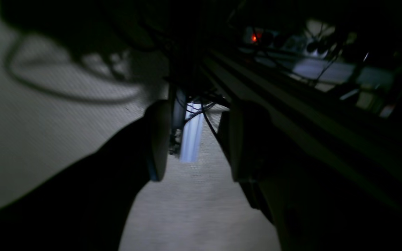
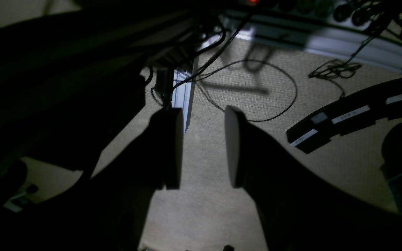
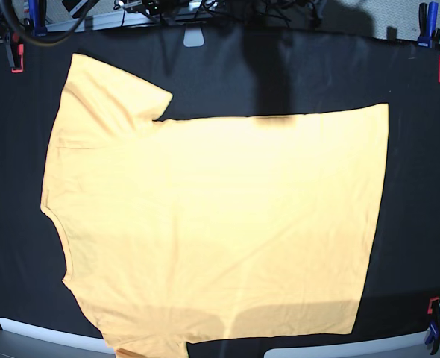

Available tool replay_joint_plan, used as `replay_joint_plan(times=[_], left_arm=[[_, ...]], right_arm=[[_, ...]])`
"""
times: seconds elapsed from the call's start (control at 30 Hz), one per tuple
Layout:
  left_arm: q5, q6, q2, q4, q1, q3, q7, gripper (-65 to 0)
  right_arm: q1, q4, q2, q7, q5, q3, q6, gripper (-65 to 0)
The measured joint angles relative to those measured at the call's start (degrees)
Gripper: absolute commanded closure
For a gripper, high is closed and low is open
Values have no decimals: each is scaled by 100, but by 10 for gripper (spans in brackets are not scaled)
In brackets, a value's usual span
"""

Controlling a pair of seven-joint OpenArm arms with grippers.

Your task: Layout the t-shirt on the table in an organized manner, then fold the t-shirt properly

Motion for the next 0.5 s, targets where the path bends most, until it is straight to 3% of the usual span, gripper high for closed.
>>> replay_joint_plan(times=[0.2,0.5], left_arm=[[-2,-2,2,262,127,960,4,-249],[-157,-2,-13,323,170,1016,0,-249]], right_arm=[[7,0,7,-50,13,0,0,-202],[-33,0,166,-59,13,0,66,-202]])
